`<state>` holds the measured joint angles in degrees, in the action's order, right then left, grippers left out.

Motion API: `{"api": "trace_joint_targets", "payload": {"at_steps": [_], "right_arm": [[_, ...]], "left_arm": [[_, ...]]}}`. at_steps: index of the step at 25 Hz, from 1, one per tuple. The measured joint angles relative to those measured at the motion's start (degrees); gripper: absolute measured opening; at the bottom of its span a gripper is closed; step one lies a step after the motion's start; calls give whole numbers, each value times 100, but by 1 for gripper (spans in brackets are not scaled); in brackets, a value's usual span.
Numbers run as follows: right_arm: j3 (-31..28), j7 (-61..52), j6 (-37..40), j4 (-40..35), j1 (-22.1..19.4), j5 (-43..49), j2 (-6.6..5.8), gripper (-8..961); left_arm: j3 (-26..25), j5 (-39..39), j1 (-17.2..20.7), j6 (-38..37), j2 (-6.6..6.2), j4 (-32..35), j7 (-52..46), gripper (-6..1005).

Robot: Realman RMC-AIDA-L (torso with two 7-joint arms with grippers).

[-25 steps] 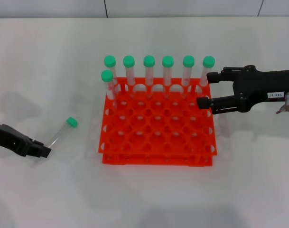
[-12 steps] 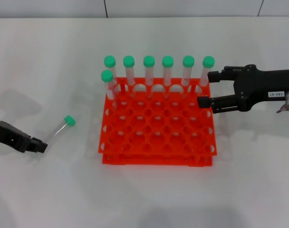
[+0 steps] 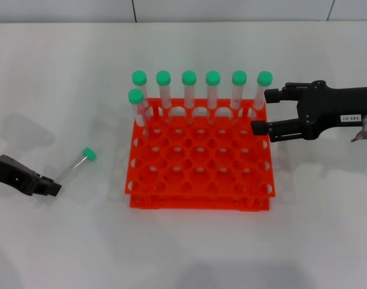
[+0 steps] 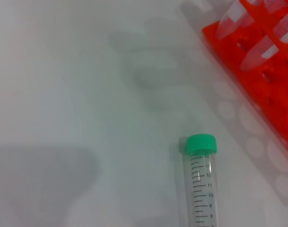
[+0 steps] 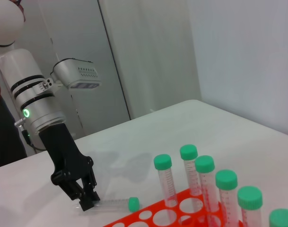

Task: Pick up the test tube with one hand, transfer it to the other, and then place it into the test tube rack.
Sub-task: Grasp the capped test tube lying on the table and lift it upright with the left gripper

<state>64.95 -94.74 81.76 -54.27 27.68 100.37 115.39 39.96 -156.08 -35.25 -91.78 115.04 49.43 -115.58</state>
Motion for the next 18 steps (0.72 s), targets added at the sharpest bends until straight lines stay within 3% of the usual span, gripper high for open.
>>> {"api": "trace_joint_targets", "payload": {"at_steps": [18], "right_arm": [[-9, 0, -3, 0, 0, -5, 1, 859]], "left_arm": [[-4, -17, -60, 89, -16, -120, 28, 177]]}}
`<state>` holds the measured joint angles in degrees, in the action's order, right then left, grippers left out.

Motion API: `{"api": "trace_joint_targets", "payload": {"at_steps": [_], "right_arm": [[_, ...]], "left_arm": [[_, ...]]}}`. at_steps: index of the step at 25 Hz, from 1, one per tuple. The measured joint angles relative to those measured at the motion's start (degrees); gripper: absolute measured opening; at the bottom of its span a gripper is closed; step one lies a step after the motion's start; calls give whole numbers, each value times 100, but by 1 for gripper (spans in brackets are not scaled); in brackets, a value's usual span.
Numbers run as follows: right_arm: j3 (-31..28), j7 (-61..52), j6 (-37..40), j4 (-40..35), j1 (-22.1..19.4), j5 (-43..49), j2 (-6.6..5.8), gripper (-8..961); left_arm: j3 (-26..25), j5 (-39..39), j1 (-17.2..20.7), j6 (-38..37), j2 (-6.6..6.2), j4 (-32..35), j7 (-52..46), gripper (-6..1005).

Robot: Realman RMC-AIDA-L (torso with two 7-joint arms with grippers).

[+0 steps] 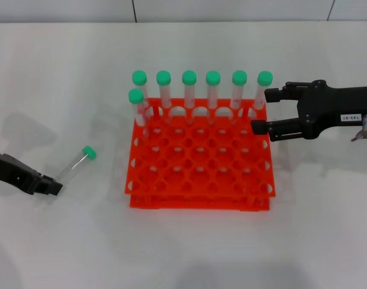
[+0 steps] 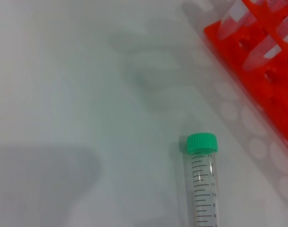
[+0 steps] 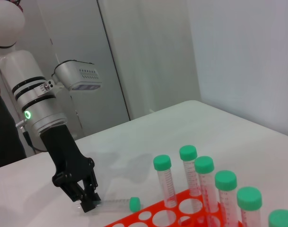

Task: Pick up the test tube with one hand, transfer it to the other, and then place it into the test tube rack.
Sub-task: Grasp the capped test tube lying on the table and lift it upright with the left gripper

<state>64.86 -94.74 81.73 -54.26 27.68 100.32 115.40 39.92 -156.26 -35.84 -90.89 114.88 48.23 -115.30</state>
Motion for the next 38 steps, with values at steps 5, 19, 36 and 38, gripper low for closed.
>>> {"api": "trace_joint_targets", "payload": {"at_steps": [5, 19, 36, 38], "right_arm": [[0, 0, -12, 3, 0, -4, -3, 859], [-18, 0, -76, 4, -27, -60, -9, 859], [-75, -1, -130, -22, -79, -158, -27, 859], [-85, -3, -114, -27, -72, -159, -31, 859]], "left_arm": [[-52, 170, -9, 15, -21, 74, 49, 177], [-123, 1982, 211, 486, -182, 609, 436, 176], [-358, 4330, 233, 1025, -112, 143, 2062, 176], [-350, 4589, 221, 1037, -104, 20, 2262, 176]]}}
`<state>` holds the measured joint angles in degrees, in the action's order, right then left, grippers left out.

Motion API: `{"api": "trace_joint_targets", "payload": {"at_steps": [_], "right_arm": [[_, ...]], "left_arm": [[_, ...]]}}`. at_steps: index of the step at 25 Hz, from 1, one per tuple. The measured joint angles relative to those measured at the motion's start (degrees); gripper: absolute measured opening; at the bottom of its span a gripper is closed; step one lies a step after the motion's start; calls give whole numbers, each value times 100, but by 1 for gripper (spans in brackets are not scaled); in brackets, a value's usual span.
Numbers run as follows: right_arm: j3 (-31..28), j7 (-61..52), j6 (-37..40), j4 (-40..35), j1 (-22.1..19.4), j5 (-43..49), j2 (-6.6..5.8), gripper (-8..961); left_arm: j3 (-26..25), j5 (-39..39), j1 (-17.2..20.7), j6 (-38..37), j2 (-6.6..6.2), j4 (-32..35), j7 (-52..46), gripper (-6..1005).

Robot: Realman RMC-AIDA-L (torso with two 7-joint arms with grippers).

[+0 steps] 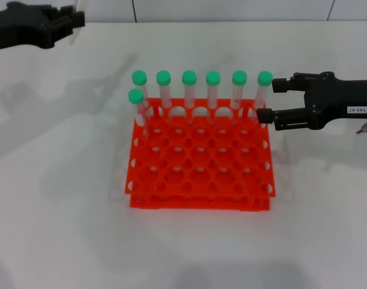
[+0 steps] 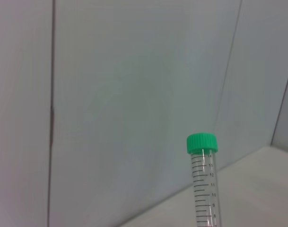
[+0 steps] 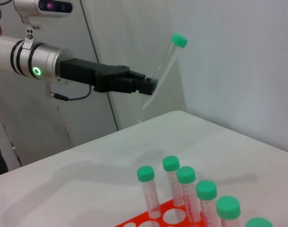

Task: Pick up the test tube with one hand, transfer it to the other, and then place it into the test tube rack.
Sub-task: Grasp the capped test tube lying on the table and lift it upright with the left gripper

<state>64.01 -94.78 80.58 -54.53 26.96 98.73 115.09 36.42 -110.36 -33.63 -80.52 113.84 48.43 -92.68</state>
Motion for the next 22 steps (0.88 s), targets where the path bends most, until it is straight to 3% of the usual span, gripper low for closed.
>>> {"api": "trace_joint_targets", "payload": {"at_steps": [5, 22], "right_arm": [[-3, 1, 15, -12, 17, -3, -3, 859], [-3, -6, 27, -27, 46, 1, -5, 860]], "left_arm": [[22, 391, -115, 48, 16, -336, 376, 175], [76, 634, -483, 16, 360, -1091, 1366, 175]]}}
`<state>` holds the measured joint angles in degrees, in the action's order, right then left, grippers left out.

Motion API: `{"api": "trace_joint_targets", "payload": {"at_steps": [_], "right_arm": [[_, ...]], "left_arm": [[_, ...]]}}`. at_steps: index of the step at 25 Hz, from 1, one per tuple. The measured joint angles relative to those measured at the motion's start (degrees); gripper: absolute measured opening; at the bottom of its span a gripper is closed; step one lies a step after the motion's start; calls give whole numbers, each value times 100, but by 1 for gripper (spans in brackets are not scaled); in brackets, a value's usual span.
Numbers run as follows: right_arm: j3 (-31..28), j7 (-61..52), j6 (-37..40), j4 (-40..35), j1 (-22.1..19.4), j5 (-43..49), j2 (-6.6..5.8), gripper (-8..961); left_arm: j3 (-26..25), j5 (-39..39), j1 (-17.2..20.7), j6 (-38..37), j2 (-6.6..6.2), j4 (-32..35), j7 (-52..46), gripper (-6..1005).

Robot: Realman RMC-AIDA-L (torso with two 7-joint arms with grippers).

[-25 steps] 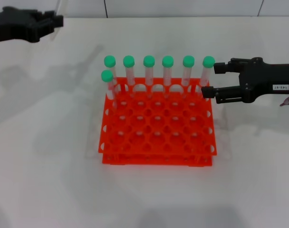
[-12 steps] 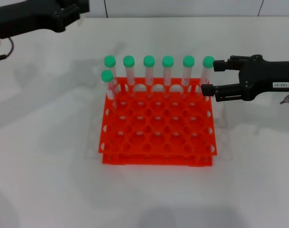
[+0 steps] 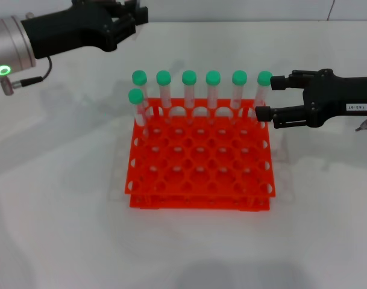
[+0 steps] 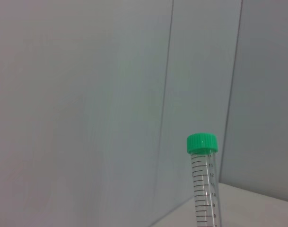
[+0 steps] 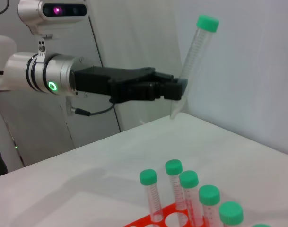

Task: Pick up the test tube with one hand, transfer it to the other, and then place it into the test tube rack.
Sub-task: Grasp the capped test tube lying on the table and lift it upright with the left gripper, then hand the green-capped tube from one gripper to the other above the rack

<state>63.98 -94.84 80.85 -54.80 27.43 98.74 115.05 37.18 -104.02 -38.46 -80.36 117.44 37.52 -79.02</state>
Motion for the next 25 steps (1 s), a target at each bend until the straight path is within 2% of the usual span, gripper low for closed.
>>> {"api": "trace_joint_targets", "payload": {"at_steps": [13, 25], "right_arm": [[0, 9, 1, -4, 14, 6, 0, 858], [0, 10, -21, -4, 58, 6, 0, 856]], "left_arm": [[648, -19, -118, 41, 25, -153, 5, 174], [711, -40, -86, 48, 24, -203, 8, 174]]}}
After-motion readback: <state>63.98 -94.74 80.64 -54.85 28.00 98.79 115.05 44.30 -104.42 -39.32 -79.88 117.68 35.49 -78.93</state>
